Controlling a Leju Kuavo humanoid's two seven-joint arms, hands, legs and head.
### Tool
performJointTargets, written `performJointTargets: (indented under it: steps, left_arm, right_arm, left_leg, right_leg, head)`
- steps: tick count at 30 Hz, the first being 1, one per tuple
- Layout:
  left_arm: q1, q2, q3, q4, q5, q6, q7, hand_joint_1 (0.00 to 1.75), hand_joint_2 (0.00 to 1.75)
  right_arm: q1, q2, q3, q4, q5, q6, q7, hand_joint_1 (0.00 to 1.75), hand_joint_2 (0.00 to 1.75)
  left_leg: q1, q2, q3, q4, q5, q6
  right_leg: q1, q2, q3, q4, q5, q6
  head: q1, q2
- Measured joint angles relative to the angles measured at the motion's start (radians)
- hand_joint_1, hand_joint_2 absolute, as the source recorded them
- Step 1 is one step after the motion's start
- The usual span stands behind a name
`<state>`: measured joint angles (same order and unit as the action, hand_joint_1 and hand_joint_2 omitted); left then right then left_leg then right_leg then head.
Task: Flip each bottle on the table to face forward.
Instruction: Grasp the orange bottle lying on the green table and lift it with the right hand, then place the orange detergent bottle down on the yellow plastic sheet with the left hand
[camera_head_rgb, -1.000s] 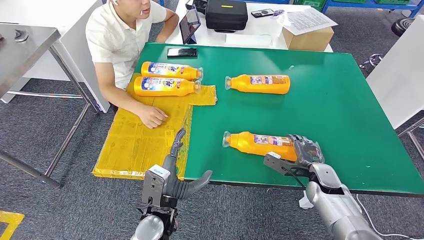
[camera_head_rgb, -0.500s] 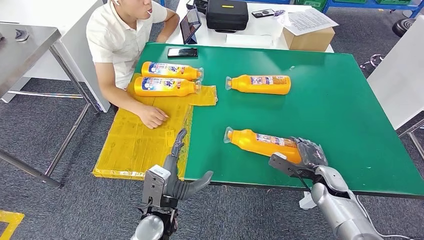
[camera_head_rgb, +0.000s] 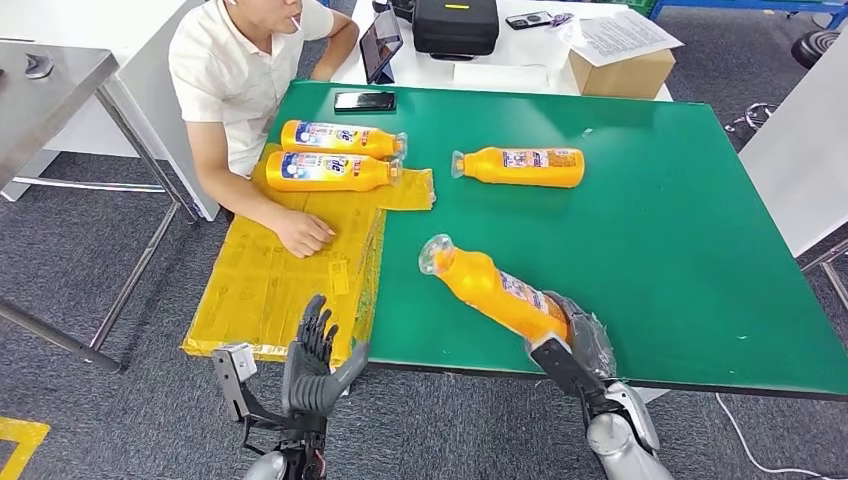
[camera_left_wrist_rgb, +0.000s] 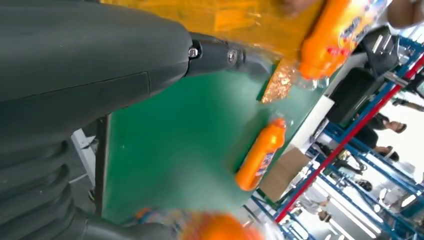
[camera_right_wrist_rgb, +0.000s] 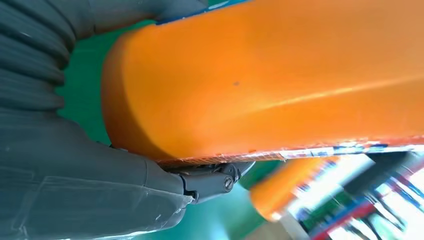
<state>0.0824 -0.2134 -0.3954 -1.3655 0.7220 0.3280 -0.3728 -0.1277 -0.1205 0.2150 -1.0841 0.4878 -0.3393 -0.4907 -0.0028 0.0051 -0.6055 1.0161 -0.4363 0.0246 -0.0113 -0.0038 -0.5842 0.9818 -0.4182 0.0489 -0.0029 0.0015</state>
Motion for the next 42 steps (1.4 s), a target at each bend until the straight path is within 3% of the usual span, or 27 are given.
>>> performJointTargets:
  steps: [9, 13, 15, 21, 29, 42]
  left_arm:
    - [-0.003, 0.043, -0.051, 0.015, 0.081, -0.105, 0.053, 0.00, 1.75]
    - [-0.013, 0.059, -0.083, 0.021, 0.077, -0.155, 0.052, 0.00, 1.75]
    - [-0.018, 0.064, -0.098, 0.023, 0.055, -0.166, 0.046, 0.00, 1.75]
    - [-0.048, 0.061, -0.113, 0.025, -0.060, -0.171, 0.026, 0.00, 1.75]
    - [-0.089, 0.023, -0.089, 0.022, -0.150, -0.140, -0.014, 0.00, 1.75]
    - [-0.087, -0.003, -0.053, 0.010, -0.166, -0.077, -0.058, 0.00, 1.75]
  right_arm:
    - [0.014, 0.082, 0.027, -0.156, -0.093, 0.027, -0.018, 1.53, 1.75]
    - [0.012, 0.105, 0.058, -0.159, -0.093, 0.043, -0.018, 1.73, 1.75]
    - [0.008, 0.116, 0.077, -0.155, -0.088, 0.045, -0.018, 1.75, 1.75]
    - [-0.017, 0.152, 0.178, -0.114, -0.042, 0.074, -0.017, 1.75, 1.75]
    - [-0.043, 0.200, 0.345, -0.027, 0.020, 0.047, -0.019, 1.75, 1.75]
    - [-0.063, 0.218, 0.409, 0.010, 0.005, 0.047, -0.019, 1.75, 1.75]
  left_leg:
    - [-0.001, 0.000, -0.004, 0.000, 0.000, 0.000]
    - [-0.001, 0.000, -0.005, 0.000, 0.000, 0.000]
    - [-0.001, 0.000, -0.005, 0.000, 0.000, 0.000]
    - [-0.001, 0.000, -0.005, 0.000, 0.000, 0.000]
    - [-0.001, -0.001, -0.006, 0.000, 0.000, 0.000]
    - [-0.001, 0.000, -0.006, 0.000, 0.000, 0.000]
  right_leg:
    - [-0.001, 0.000, -0.004, 0.000, 0.000, 0.000]
    - [-0.001, 0.000, -0.005, 0.000, 0.000, 0.000]
    - [-0.001, 0.000, -0.005, 0.000, 0.000, 0.000]
    - [0.000, 0.000, -0.006, 0.000, 0.000, 0.000]
    - [-0.001, 0.000, -0.006, 0.000, 0.000, 0.000]
    - [-0.001, 0.000, -0.007, 0.000, 0.000, 0.000]
  head:
    - [0.000, 0.000]
    - [0.000, 0.000]
    - [0.000, 0.000]
    - [0.000, 0.000]
    - [0.000, 0.000]
    - [0.000, 0.000]
